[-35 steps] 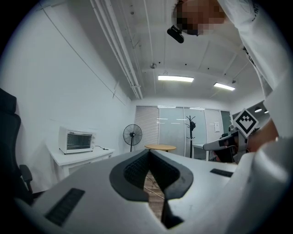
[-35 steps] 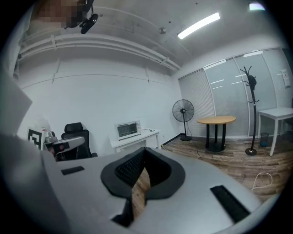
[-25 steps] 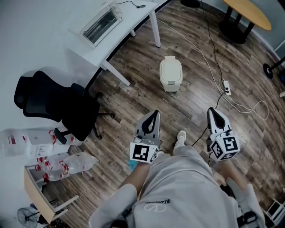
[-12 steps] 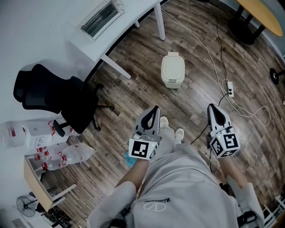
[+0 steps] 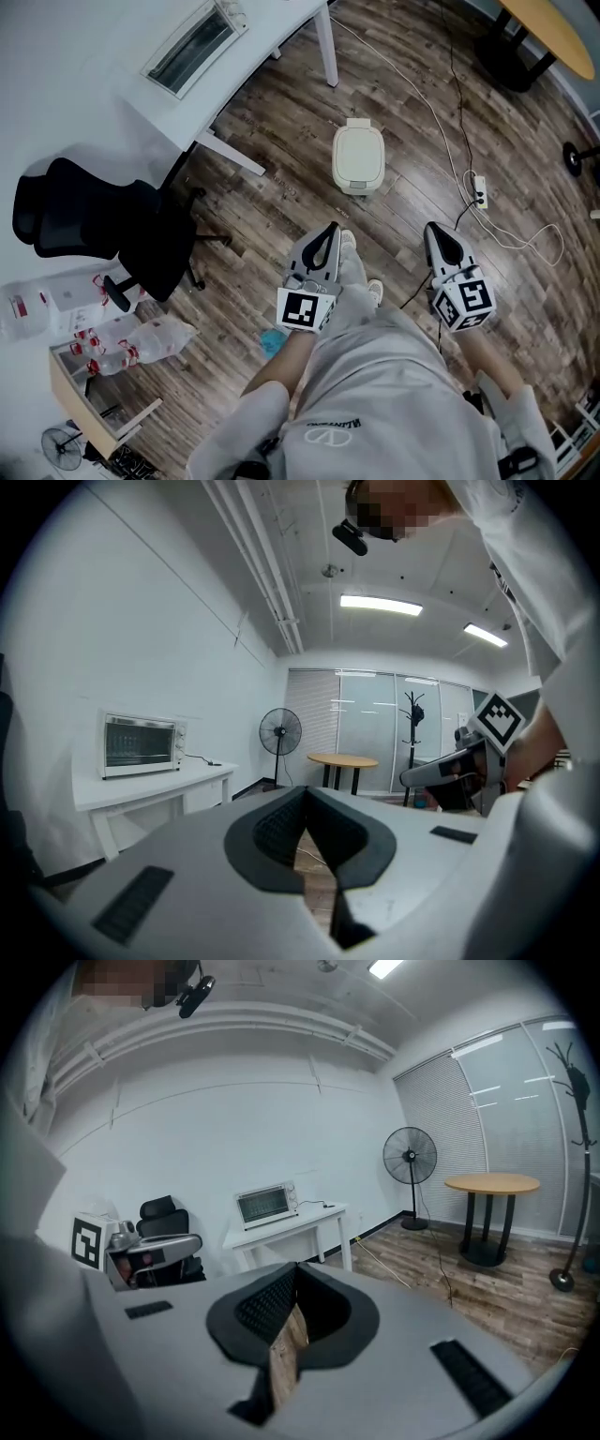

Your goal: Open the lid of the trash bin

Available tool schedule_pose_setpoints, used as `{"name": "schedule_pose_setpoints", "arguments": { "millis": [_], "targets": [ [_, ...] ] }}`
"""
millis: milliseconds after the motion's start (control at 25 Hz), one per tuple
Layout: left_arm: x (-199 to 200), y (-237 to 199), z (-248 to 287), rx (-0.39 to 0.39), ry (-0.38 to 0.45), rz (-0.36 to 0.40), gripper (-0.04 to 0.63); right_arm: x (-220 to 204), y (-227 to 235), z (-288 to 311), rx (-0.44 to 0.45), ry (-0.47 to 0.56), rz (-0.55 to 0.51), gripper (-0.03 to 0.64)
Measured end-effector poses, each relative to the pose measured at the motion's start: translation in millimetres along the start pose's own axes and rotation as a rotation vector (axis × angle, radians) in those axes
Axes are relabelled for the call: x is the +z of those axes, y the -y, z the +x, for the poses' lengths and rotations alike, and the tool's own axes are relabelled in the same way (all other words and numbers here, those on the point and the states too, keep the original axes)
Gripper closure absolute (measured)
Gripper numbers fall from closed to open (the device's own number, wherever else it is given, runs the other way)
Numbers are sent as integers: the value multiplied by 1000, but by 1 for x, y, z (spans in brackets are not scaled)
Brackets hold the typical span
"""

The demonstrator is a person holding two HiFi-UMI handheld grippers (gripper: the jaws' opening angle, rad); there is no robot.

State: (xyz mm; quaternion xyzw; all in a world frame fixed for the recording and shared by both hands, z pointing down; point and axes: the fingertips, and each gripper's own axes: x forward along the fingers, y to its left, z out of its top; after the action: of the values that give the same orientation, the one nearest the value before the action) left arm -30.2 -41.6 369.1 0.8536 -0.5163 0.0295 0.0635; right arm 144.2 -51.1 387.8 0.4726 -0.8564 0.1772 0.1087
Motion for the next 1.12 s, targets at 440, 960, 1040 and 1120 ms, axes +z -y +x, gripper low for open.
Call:
{"name": "schedule_pose_setpoints", "arguments": {
  "millis": [440, 960, 1040, 1120],
  "targets": [
    [-81, -75, 111, -79, -133, -30, 597, -23, 2, 154, 47, -122, -8, 600],
    [-216, -107, 208, -114, -334, -121, 597, -109, 45, 275, 26, -258, 58, 600],
    [-243, -111, 221, -104, -361, -133, 597, -133, 56, 295, 25, -286, 78, 600],
    [-275, -113, 231, -93, -393, -146, 597, -161, 66, 313, 26, -314, 103, 600]
  ]
}}
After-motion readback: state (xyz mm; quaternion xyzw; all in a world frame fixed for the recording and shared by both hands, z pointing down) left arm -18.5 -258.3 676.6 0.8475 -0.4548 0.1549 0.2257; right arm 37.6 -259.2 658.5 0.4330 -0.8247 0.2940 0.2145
